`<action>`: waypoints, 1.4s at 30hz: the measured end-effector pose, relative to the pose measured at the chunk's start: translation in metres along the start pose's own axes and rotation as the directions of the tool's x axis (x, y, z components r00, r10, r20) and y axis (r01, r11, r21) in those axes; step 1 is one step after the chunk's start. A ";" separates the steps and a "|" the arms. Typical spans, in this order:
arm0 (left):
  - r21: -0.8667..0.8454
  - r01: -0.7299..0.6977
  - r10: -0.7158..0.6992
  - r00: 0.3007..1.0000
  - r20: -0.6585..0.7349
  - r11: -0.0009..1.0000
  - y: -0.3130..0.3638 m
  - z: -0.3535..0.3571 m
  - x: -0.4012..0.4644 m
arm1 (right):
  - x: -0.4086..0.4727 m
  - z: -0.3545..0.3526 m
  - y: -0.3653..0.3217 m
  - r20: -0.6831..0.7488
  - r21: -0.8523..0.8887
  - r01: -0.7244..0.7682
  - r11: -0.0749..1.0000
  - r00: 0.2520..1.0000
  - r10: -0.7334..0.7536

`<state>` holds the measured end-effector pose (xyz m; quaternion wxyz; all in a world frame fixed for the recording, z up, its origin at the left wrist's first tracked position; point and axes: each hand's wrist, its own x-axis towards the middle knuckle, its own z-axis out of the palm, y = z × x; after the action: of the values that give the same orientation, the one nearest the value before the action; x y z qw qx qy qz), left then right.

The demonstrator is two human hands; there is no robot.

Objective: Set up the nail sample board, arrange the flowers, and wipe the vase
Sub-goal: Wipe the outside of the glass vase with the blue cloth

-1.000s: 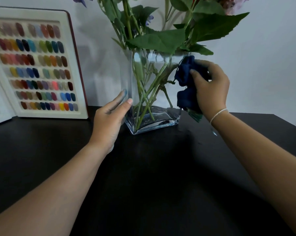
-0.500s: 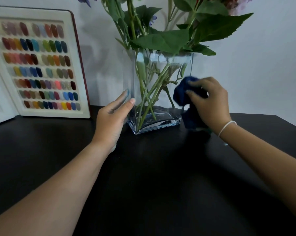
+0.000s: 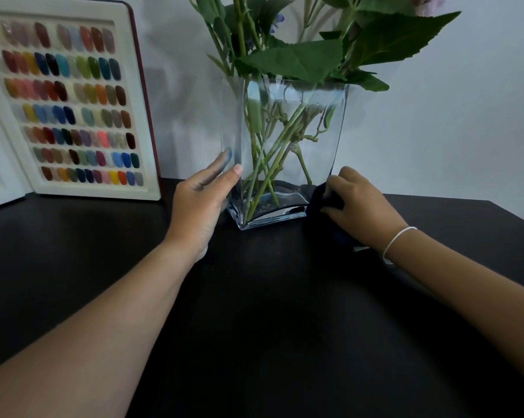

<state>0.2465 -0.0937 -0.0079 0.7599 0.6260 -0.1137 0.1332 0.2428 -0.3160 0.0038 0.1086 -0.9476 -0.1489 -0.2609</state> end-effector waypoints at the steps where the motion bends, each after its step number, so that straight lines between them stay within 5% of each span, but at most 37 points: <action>1: 0.001 0.001 -0.001 1.000 -0.002 1.000 0.000 0.000 0.000 | 0.000 0.001 -0.001 -0.005 -0.012 0.009 1.000 1.000 -0.009; 15: -0.009 0.001 -0.001 1.000 0.008 1.000 0.000 0.001 0.000 | -0.001 0.006 -0.019 -0.025 -0.073 0.086 0.994 0.996 -0.088; 30: -0.011 0.004 -0.004 1.000 0.012 1.000 -0.001 0.000 0.001 | -0.009 0.000 -0.023 0.071 0.181 -0.010 0.983 0.997 -0.003; 42: -0.018 -0.002 0.002 1.000 0.007 1.000 0.001 0.000 0.000 | -0.005 0.016 -0.047 -0.091 0.078 -0.083 0.994 0.992 0.090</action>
<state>0.2458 -0.0933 -0.0072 0.7649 0.6195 -0.1181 0.1309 0.2298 -0.2691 -0.0064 0.1617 -0.9350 -0.1121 -0.2949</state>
